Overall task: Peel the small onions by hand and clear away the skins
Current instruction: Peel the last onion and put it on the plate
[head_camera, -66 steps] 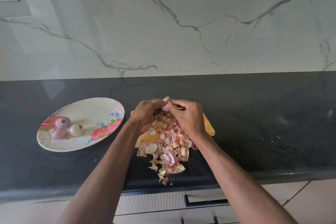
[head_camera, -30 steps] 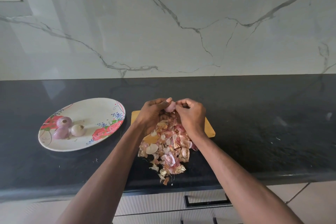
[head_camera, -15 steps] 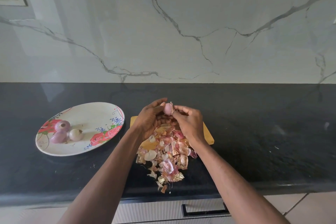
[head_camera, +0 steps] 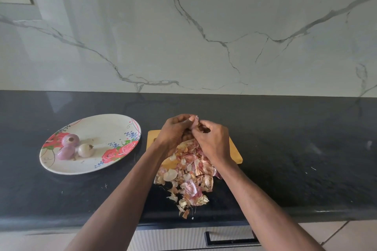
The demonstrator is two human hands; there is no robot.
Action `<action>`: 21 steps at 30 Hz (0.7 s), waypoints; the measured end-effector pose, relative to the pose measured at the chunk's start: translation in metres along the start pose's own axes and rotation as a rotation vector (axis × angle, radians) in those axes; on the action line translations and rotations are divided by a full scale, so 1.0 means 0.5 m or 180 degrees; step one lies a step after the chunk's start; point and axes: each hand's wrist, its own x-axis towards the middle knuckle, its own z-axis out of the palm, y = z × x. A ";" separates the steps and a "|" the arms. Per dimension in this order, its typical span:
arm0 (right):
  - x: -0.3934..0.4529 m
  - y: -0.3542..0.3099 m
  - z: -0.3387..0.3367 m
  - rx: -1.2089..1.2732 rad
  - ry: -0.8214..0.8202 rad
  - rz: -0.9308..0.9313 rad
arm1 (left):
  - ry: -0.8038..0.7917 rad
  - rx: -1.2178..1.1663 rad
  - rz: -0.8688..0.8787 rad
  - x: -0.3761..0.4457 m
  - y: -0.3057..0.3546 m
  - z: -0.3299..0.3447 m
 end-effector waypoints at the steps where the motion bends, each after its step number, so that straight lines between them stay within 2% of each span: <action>1: 0.000 0.001 0.000 -0.0071 0.0052 -0.0051 | 0.0041 0.0014 0.0045 0.000 -0.001 0.004; 10: 0.000 0.006 -0.007 -0.0251 0.0482 -0.0275 | 0.0025 0.0090 0.0210 0.001 -0.011 0.020; 12: 0.002 0.004 -0.006 -0.0185 0.0429 -0.0163 | 0.0017 0.0020 0.0148 0.004 -0.009 0.017; 17: 0.013 -0.005 -0.014 0.0287 0.0272 0.0479 | 0.0243 -0.0562 -0.0403 0.012 0.002 0.015; 21: 0.012 -0.012 -0.018 0.0453 0.0055 0.0311 | 0.0163 -0.0795 -0.0463 0.007 0.010 0.012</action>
